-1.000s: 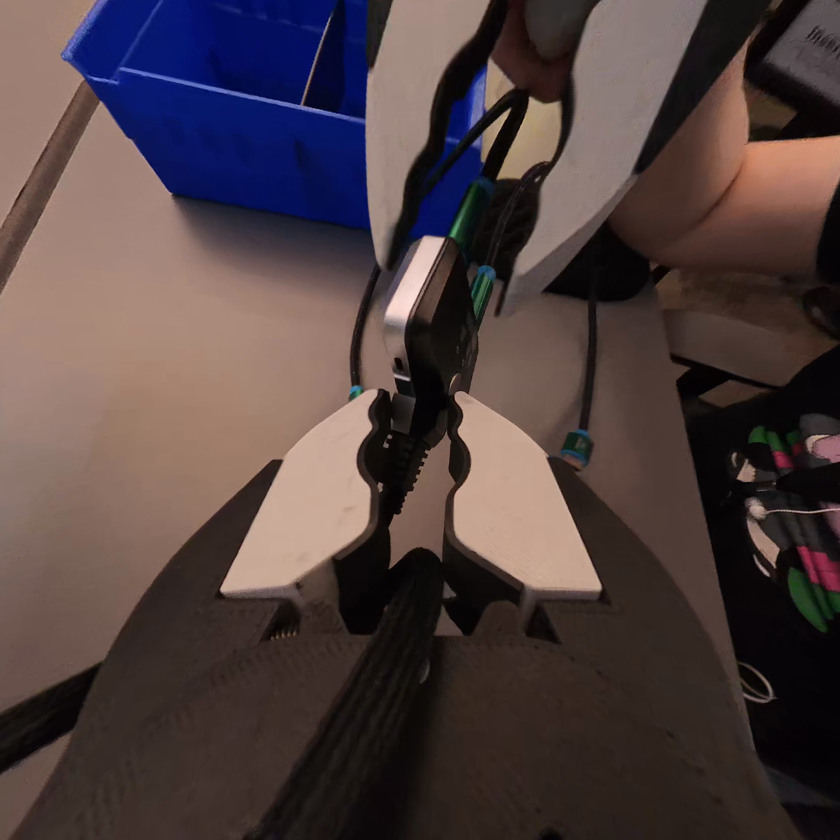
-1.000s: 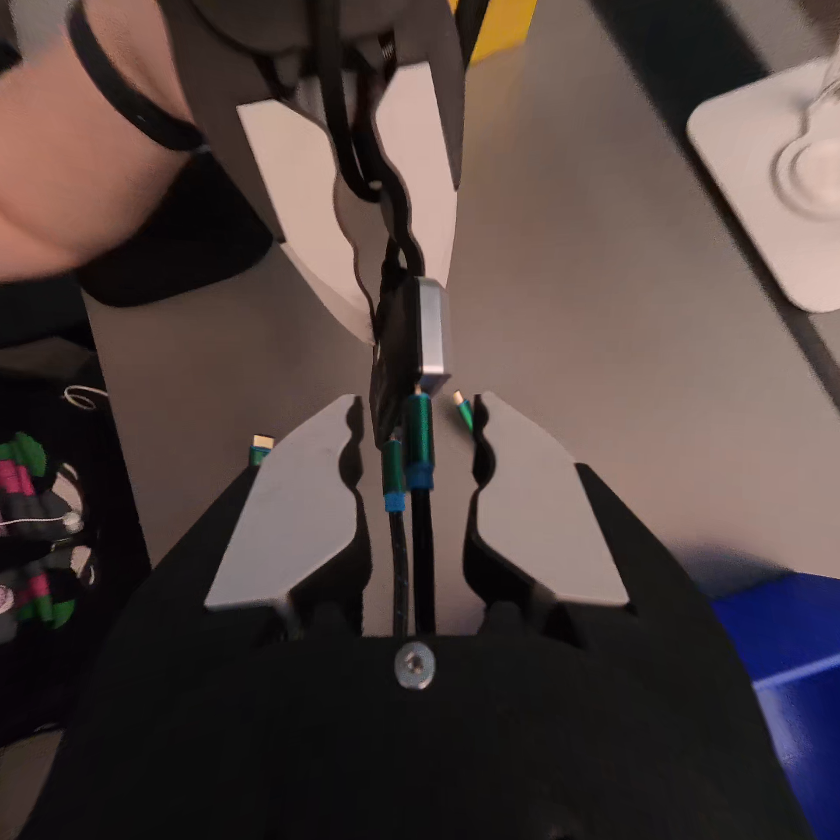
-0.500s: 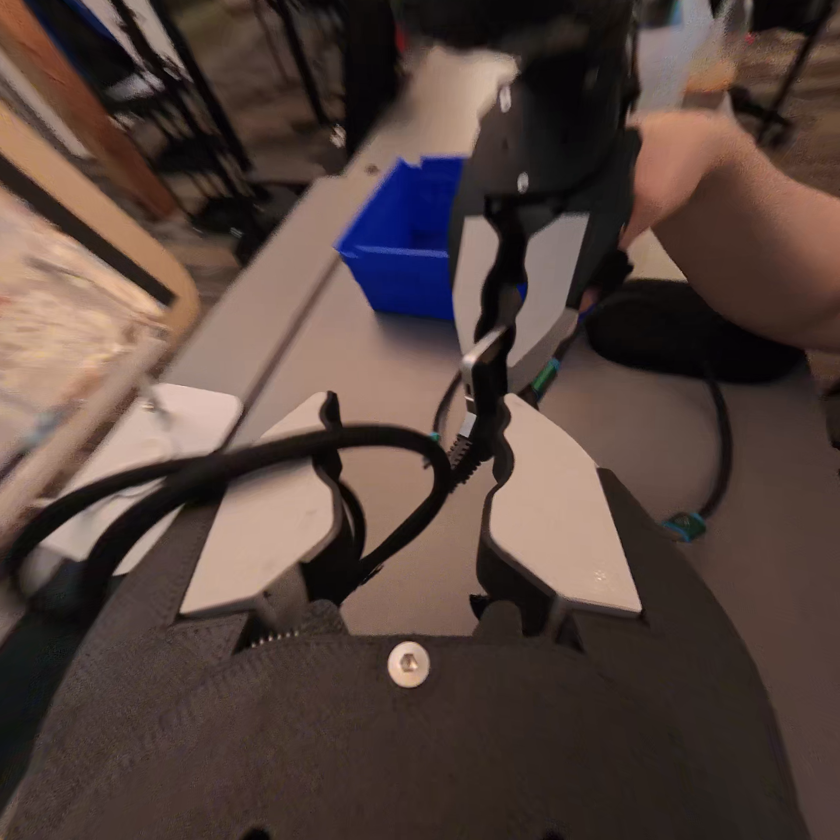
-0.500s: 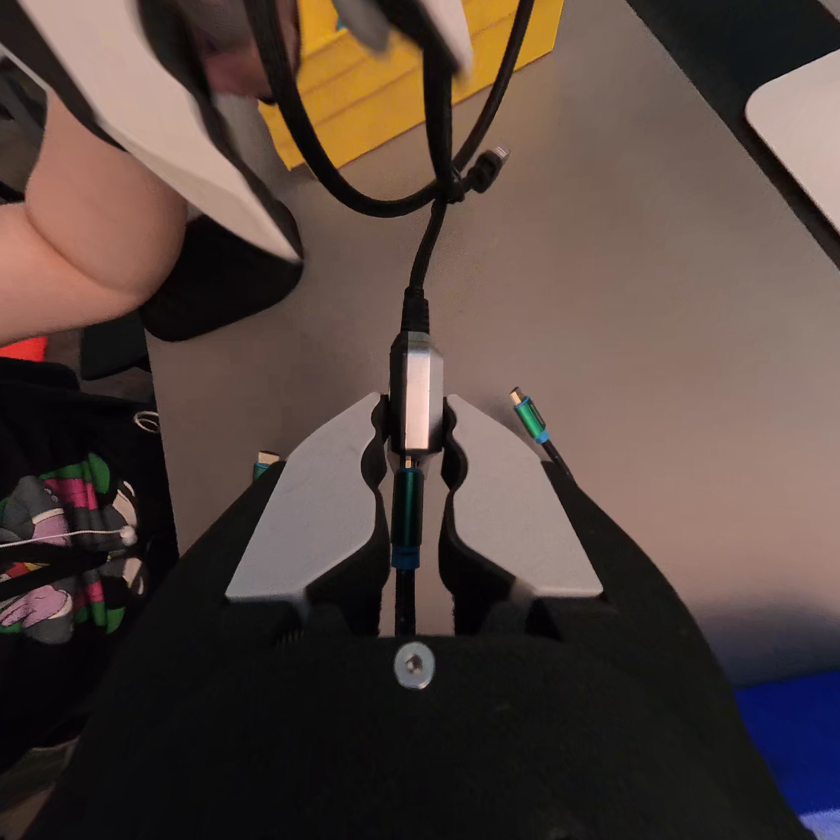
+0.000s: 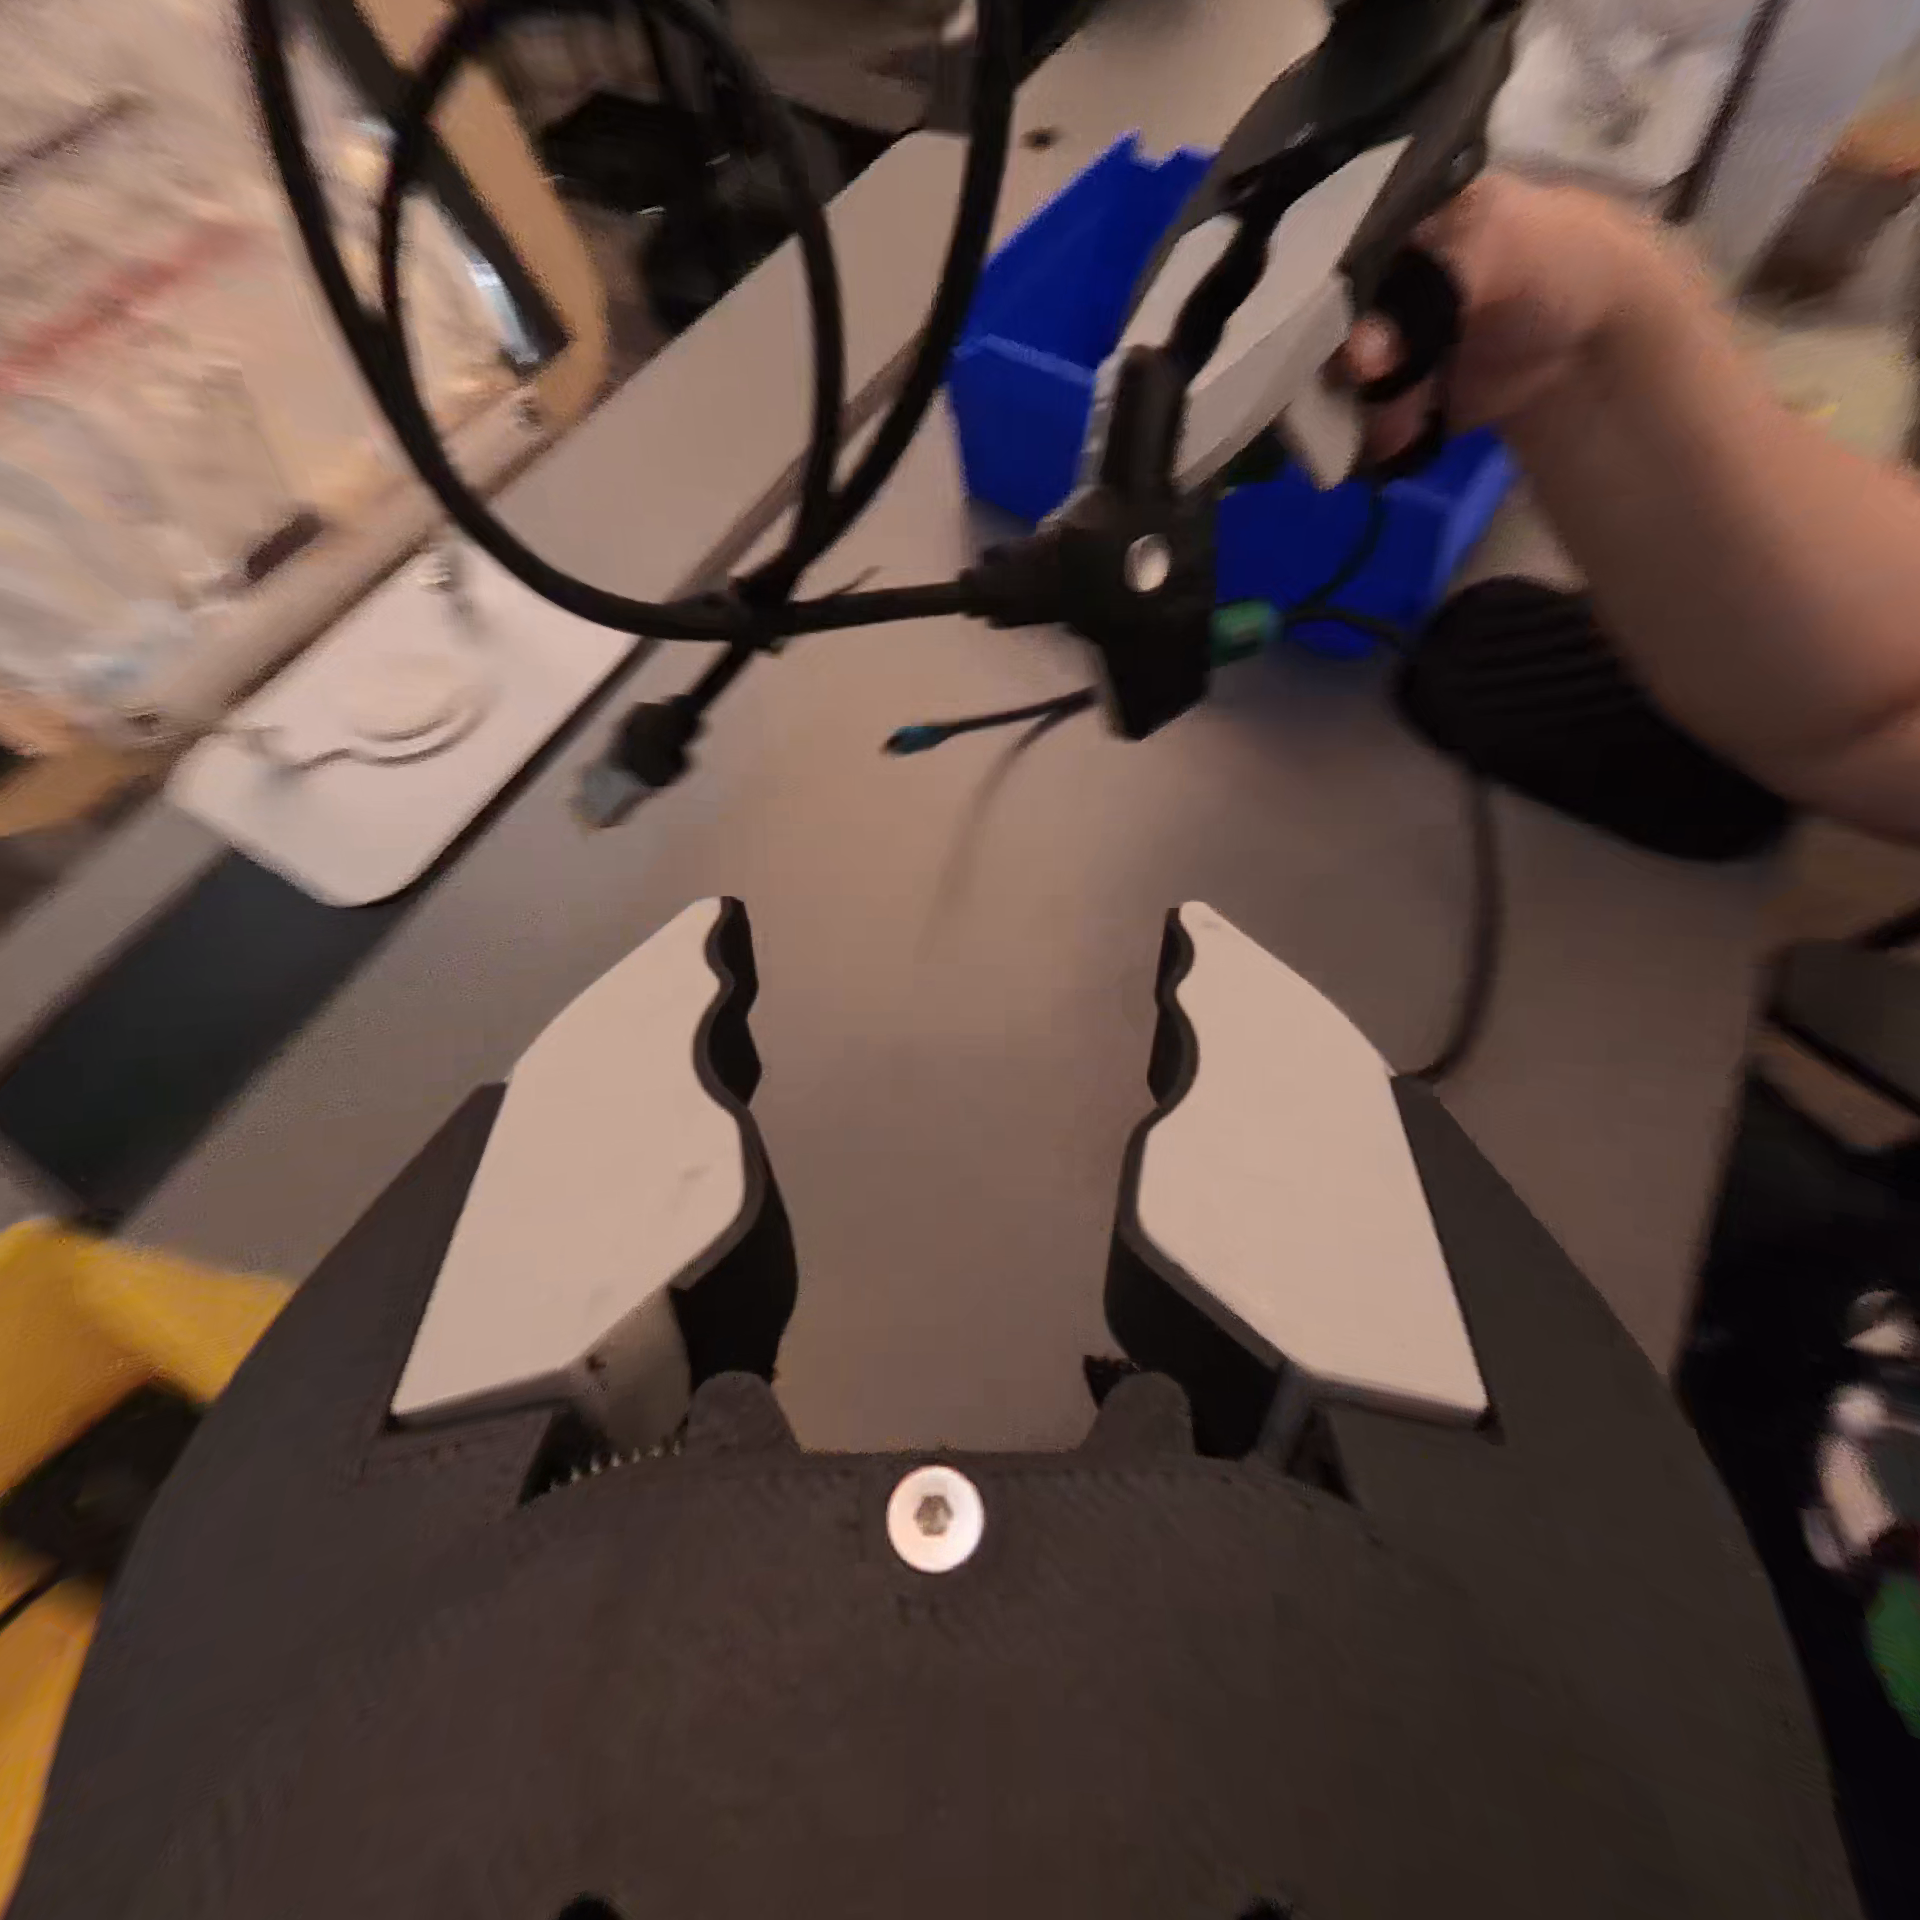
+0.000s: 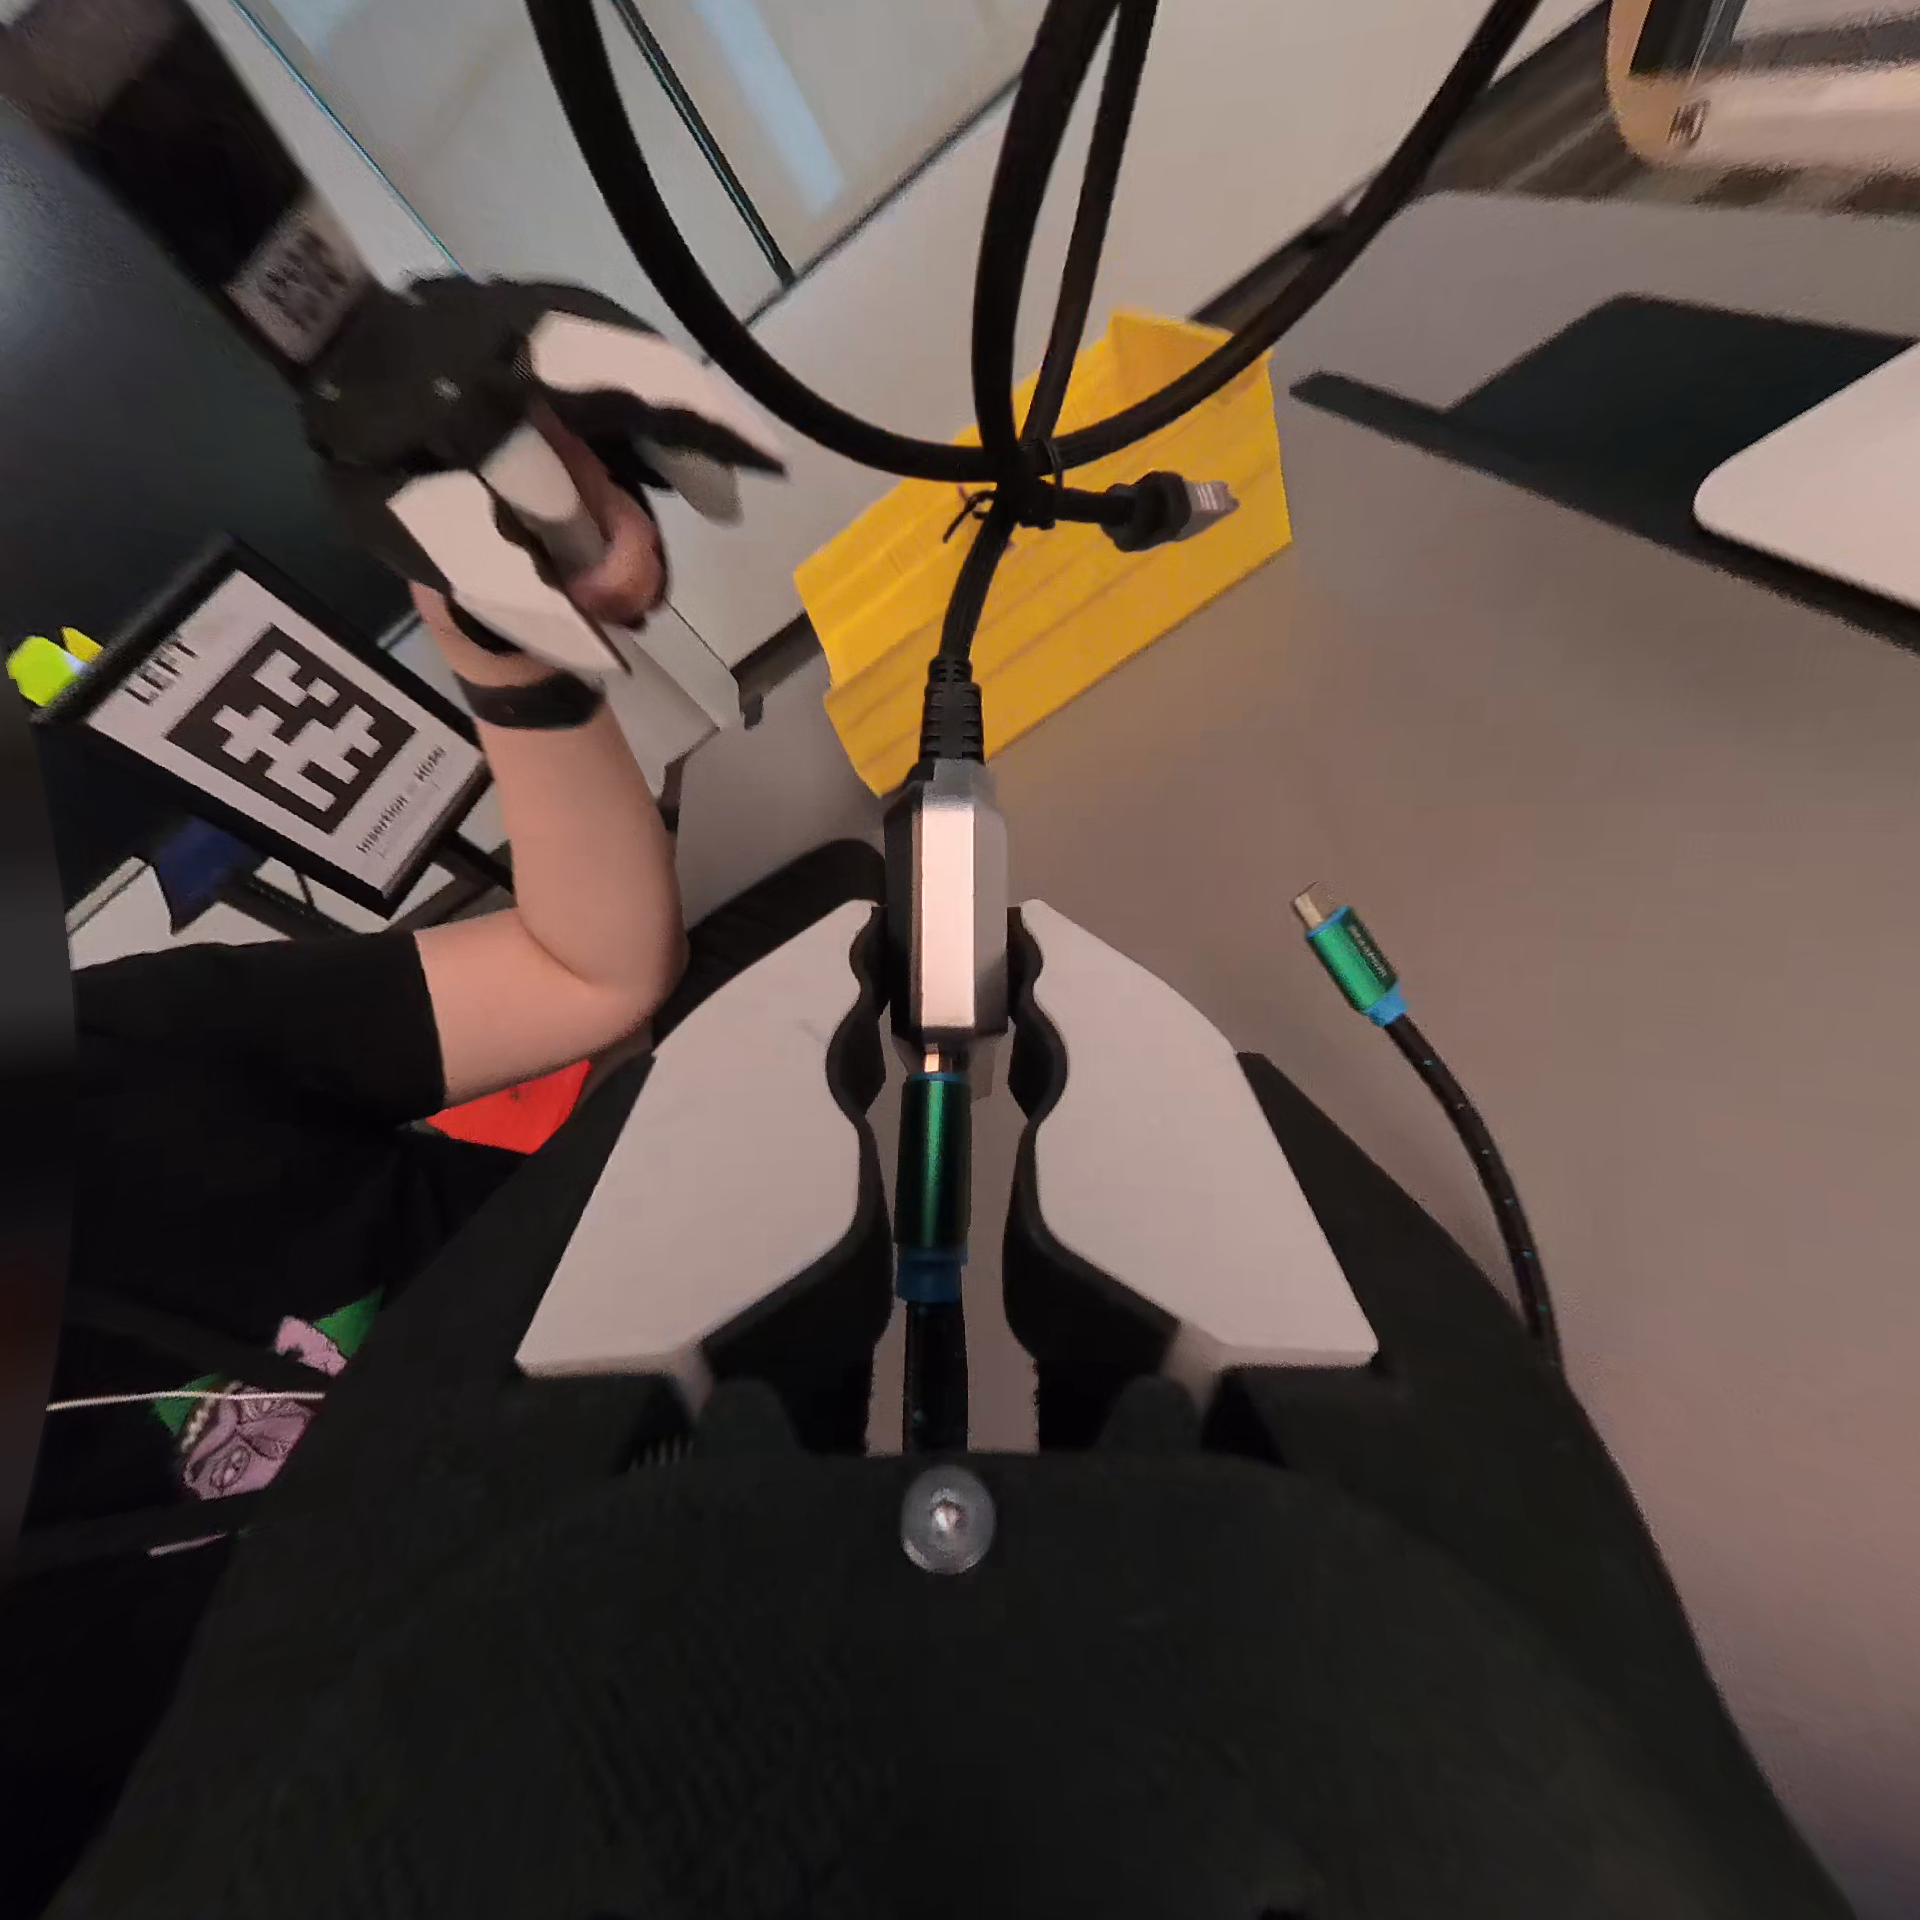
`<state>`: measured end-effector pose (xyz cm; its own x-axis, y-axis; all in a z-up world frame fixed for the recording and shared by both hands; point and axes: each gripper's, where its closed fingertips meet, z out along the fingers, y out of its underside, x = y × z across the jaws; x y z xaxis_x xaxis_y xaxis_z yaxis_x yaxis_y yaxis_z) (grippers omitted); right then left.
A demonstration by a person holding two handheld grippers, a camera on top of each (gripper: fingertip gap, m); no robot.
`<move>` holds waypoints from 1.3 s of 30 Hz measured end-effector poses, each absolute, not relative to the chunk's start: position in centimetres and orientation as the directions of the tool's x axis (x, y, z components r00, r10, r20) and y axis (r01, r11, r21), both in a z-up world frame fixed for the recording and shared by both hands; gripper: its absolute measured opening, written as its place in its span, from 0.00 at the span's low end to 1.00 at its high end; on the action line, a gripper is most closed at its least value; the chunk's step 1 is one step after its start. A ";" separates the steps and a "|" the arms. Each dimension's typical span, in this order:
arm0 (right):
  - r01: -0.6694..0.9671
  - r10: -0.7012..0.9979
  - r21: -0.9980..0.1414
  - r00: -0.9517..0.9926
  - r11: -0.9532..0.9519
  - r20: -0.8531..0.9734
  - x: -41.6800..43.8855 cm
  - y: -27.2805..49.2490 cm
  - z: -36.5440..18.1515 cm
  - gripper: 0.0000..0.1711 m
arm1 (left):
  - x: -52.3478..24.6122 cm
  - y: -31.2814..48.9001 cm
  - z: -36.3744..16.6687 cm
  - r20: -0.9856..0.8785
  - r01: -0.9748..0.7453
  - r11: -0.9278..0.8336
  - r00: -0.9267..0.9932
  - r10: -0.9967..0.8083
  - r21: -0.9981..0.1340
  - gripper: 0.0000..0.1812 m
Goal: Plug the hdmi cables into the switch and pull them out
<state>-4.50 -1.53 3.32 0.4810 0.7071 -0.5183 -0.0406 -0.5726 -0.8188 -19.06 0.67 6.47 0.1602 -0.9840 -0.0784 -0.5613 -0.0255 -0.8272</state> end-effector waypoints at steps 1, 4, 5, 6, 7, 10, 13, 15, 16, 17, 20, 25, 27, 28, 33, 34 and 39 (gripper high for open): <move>-0.056 0.721 -0.834 0.473 -0.549 -0.506 -4.4 -1.6 3.9 0.13 | -17.8 0.3 6.2 -0.008 -0.533 -0.061 0.125 -0.992 -0.844 0.40; -0.116 0.752 -0.858 0.434 -0.500 -0.496 -4.4 -1.9 5.7 0.13 | -13.4 -0.3 4.8 0.220 -0.467 -0.211 0.036 -0.975 -0.859 0.38; -0.127 0.765 -0.865 0.417 -0.485 -0.490 -4.6 -2.2 6.2 0.13 | -11.9 -0.7 4.4 0.292 -0.440 -0.256 -0.014 -0.956 -0.861 0.38; -0.137 0.773 -0.867 0.402 -0.480 -0.491 -4.8 -2.4 6.6 0.12 | -10.4 -1.3 4.4 0.354 -0.399 -0.295 -0.079 -0.932 -0.868 0.38; -0.136 0.781 -0.870 0.391 -0.474 -0.487 -5.1 -2.7 6.9 0.13 | -9.3 -2.0 4.7 0.406 -0.342 -0.335 -0.159 -0.900 -0.878 0.39; -0.116 0.794 -0.875 0.379 -0.469 -0.476 -6.0 -3.1 7.1 0.13 | -7.7 -3.1 5.4 0.500 -0.244 -0.440 -0.312 -0.808 -0.864 0.35; -0.096 0.798 -0.874 0.370 -0.477 -0.476 -6.9 -3.3 7.0 0.13 | -7.2 -3.8 4.1 0.471 -0.279 -0.392 -0.334 -0.816 -0.877 0.31; -0.078 0.798 -0.873 0.374 -0.481 -0.473 -7.5 -3.3 6.7 0.13 | -7.1 -5.1 3.8 0.456 -0.306 -0.357 -0.378 -0.806 -0.883 0.22; -0.074 0.796 -0.872 0.377 -0.484 -0.474 -7.7 -3.2 6.5 0.13 | -7.0 -5.5 3.7 0.443 -0.307 -0.339 -0.395 -0.805 -0.889 0.16; -0.070 0.793 -0.871 0.381 -0.487 -0.474 -7.9 -3.2 6.4 0.13 | -7.0 -5.9 3.7 0.428 -0.303 -0.321 -0.412 -0.805 -0.897 0.15; -0.071 0.798 -0.884 0.401 -0.462 -0.449 -7.8 -2.9 6.5 0.13 | -7.0 -5.7 3.7 0.412 -0.294 -0.310 -0.410 -0.814 -0.904 0.11; 0.033 0.809 -0.994 0.584 -0.107 -0.068 -5.6 -2.5 9.1 0.25 | -7.5 -4.8 4.9 0.343 -0.212 -0.278 -0.399 -0.850 -0.937 0.11; 0.187 0.721 -0.976 0.661 0.110 0.208 -4.3 -3.0 10.2 0.24 | -8.0 -4.3 6.1 0.340 -0.161 -0.300 -0.392 -0.855 -0.940 0.12; 0.263 0.668 -0.942 0.665 0.208 0.333 -4.4 -3.5 10.7 0.24 | -8.3 -4.2 6.7 0.338 -0.143 -0.306 -0.389 -0.857 -0.941 0.11; 0.508 0.539 -0.795 0.590 0.331 0.601 -6.8 -4.4 10.5 0.17 | -9.2 -4.5 9.2 0.291 -0.060 -0.290 -0.373 -0.881 -0.955 0.11; 0.510 0.533 -0.795 0.594 0.330 0.602 -6.9 -4.5 10.6 0.15 | -9.3 -4.7 9.5 0.283 -0.051 -0.286 -0.377 -0.882 -0.957 0.11; 0.520 0.472 -0.761 0.597 0.389 0.649 -7.1 -5.5 11.9 0.11 | -9.8 -5.9 10.3 0.203 -0.016 -0.214 -0.394 -0.896 -0.977 0.11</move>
<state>-7.11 -5.47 11.94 0.5969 0.4716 0.6491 0.5197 0.3892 -0.7606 -9.84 -5.89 10.25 -0.3940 -0.8964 0.2033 -0.0163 -0.2144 -0.9766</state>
